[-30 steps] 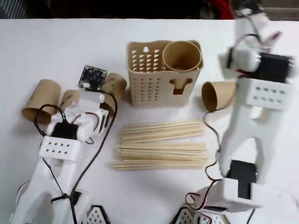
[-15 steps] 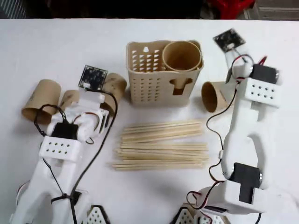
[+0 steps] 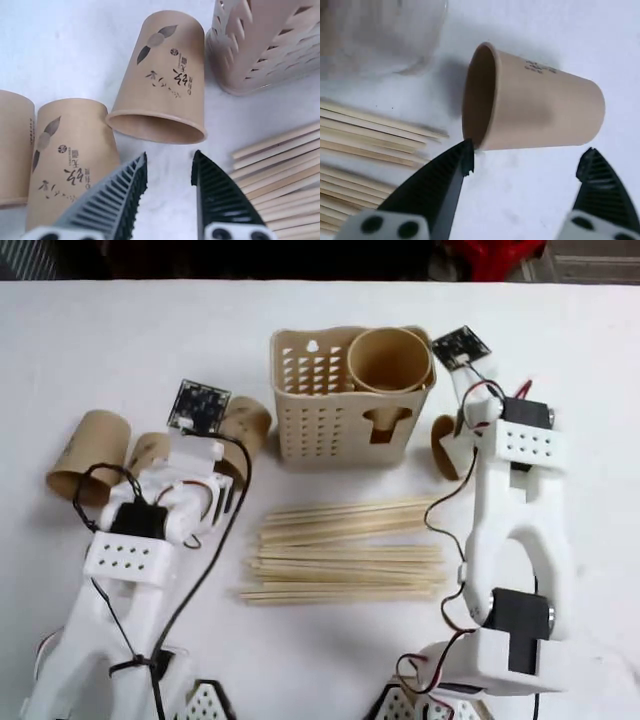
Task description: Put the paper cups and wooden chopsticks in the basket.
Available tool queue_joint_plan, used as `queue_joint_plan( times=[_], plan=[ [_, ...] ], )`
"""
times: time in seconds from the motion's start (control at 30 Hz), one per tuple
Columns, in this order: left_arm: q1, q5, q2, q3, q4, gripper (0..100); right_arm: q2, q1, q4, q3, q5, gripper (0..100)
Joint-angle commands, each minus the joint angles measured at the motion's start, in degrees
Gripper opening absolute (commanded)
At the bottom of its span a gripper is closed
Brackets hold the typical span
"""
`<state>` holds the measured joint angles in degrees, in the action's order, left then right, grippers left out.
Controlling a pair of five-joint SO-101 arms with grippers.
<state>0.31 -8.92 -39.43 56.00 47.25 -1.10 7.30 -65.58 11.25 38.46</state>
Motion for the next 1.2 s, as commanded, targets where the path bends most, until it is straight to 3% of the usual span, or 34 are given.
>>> queue_joint_plan(
  times=[0.0,0.17,0.43,0.7,0.83,0.97,1.17],
  plan=[
    [0.04,0.79,-1.19,-0.18,-1.41,16,-2.15,-1.54,2.51,0.09,-2.29,32.8],
    [0.04,0.79,-1.19,-0.18,-1.41,16,-1.27,-1.71,8.84,2.9,-6.59,32.8],
    [0.04,0.79,-1.19,-0.18,-1.32,16,2.59,-0.48,16.4,5.27,-7.21,32.2],
    [0.04,0.79,-1.19,-0.18,-1.32,16,7.87,6.73,22.55,5.01,-7.3,9.4],
    [0.04,0.79,-1.19,-0.18,-1.41,16,7.6,10.07,22.55,4.84,-10.11,3.6],
    [0.04,0.79,-1.19,-0.18,-1.32,16,5.05,13.85,17.54,1.14,-14.95,1.7],
    [0.04,0.79,-1.19,-0.18,-1.14,16,2.15,17.98,2.15,-10.11,-18.81,1.7]
  ],
)
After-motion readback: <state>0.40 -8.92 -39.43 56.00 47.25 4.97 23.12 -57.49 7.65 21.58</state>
